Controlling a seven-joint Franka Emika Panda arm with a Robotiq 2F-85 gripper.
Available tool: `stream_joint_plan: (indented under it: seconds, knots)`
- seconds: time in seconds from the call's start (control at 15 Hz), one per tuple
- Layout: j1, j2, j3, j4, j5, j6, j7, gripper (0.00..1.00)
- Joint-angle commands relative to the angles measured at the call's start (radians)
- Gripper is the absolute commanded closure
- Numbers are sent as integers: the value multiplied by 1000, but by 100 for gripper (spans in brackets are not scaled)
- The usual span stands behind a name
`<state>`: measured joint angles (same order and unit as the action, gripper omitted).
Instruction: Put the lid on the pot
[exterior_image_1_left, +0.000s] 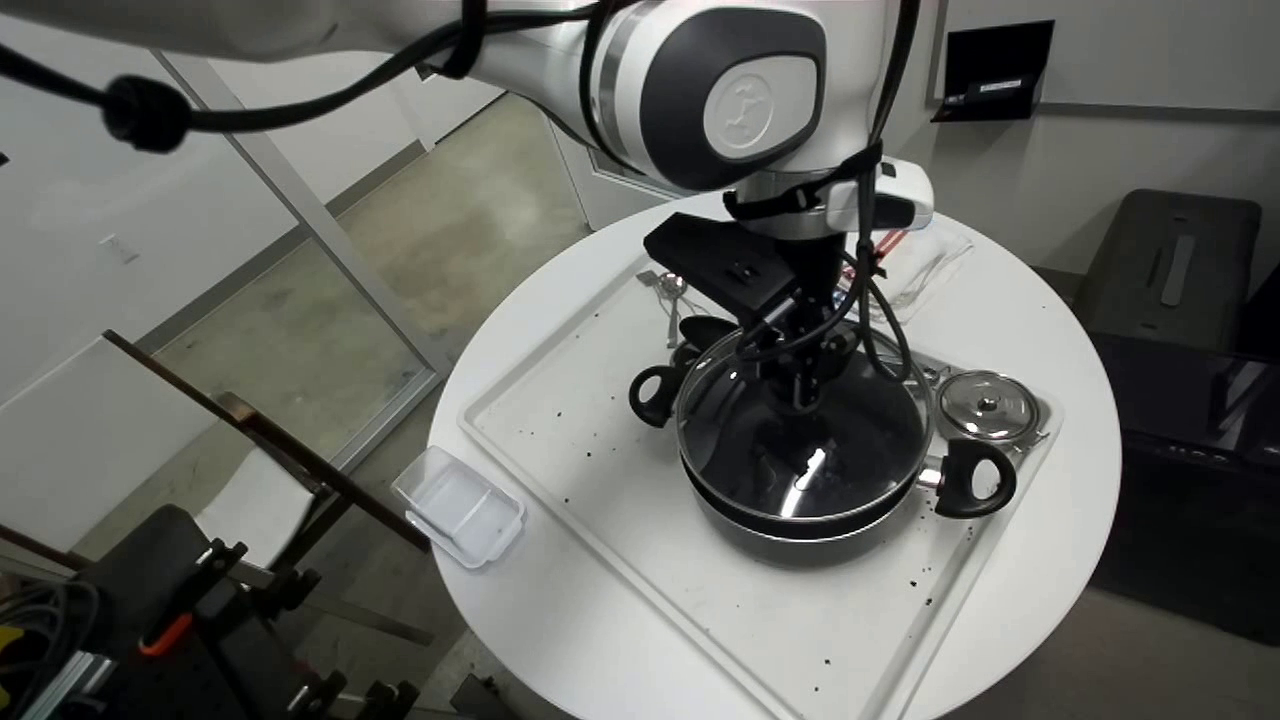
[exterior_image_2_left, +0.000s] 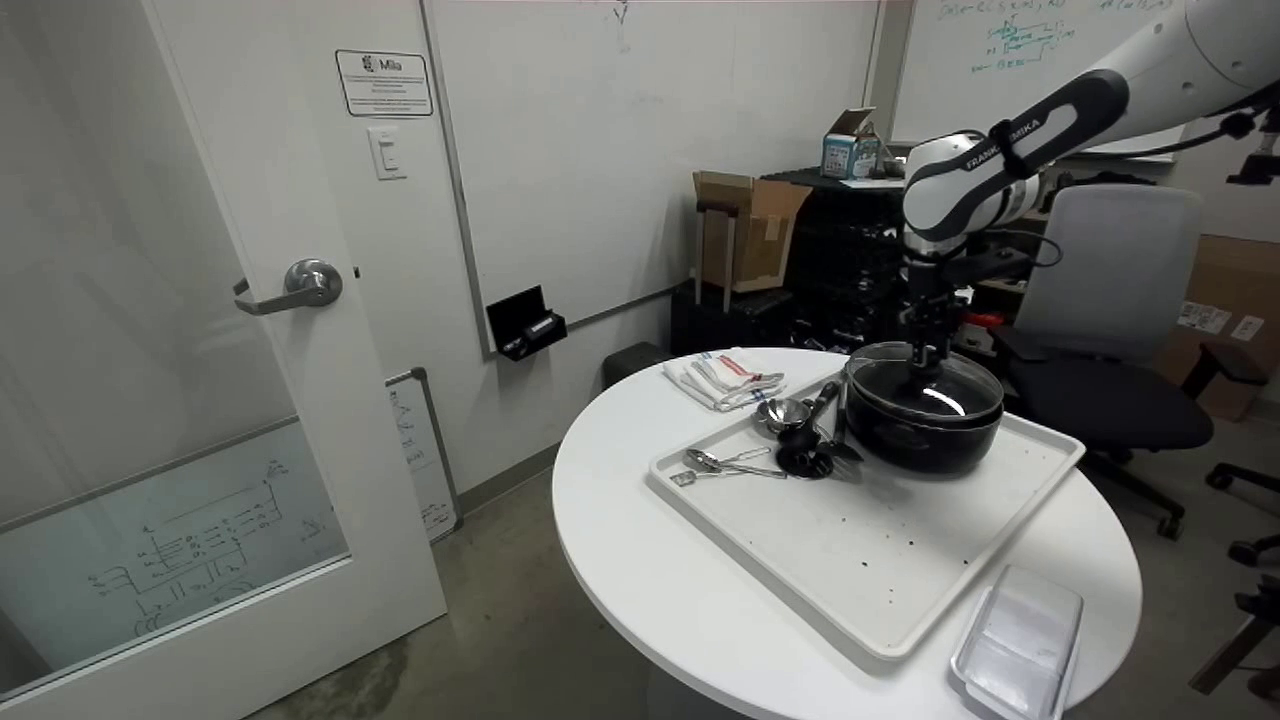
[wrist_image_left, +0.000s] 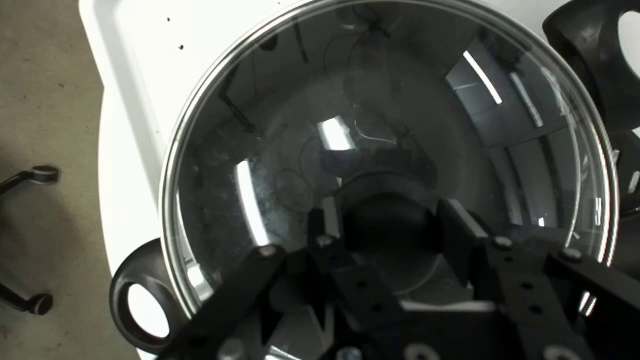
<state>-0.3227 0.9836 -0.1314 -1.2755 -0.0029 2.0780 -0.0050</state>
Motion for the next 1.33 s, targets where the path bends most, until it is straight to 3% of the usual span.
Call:
stream_joint_plan:
  seconds: [0.0, 1.27]
  knots:
    - [-12, 40, -4, 89, 25, -62, 10, 75]
    - [-6, 45, 6, 68, 22, -51, 0, 75]
